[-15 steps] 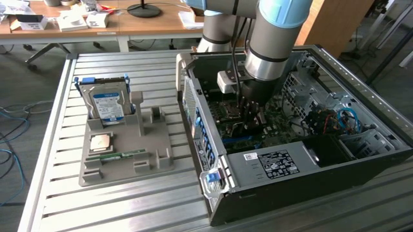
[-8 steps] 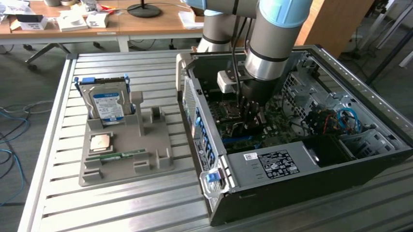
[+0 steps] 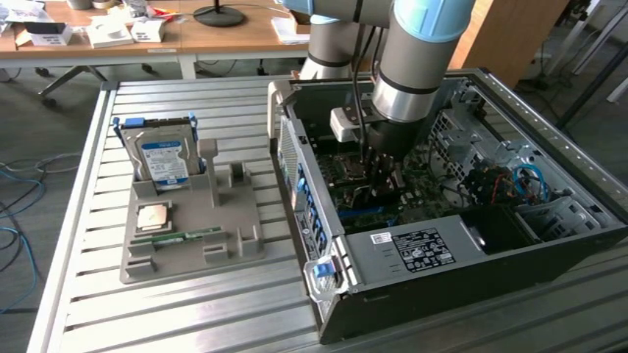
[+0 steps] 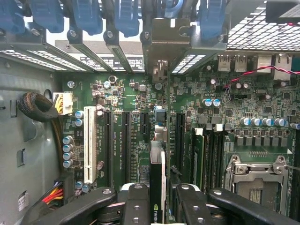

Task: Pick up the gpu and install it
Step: 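Insert the gpu into the slot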

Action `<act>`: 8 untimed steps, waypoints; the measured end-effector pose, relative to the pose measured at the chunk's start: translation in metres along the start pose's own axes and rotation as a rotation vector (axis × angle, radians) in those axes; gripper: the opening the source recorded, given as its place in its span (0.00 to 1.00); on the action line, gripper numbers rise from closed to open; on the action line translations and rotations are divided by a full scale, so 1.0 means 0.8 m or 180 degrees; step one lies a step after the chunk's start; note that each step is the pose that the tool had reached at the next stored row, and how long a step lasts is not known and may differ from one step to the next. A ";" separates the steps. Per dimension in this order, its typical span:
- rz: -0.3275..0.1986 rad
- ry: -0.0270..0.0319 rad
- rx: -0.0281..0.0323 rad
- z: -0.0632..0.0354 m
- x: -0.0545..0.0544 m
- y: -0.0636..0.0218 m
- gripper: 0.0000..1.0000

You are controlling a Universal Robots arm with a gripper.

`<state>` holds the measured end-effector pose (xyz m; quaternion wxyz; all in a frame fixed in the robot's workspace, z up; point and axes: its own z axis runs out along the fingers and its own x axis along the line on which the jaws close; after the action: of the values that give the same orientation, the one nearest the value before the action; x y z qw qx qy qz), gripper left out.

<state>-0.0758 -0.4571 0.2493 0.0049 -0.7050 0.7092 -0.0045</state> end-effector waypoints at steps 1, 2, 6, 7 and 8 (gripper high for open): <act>0.0000 0.0000 0.0000 0.000 0.000 0.000 0.26; -0.0001 0.0000 0.0000 0.001 0.000 0.000 0.26; -0.0002 0.0000 0.0001 0.002 0.000 0.001 0.26; -0.0002 0.0000 0.0001 0.002 0.000 0.001 0.26; -0.0002 0.0000 0.0001 0.002 0.000 0.001 0.26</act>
<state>-0.0764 -0.4573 0.2479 0.0050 -0.7053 0.7089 -0.0046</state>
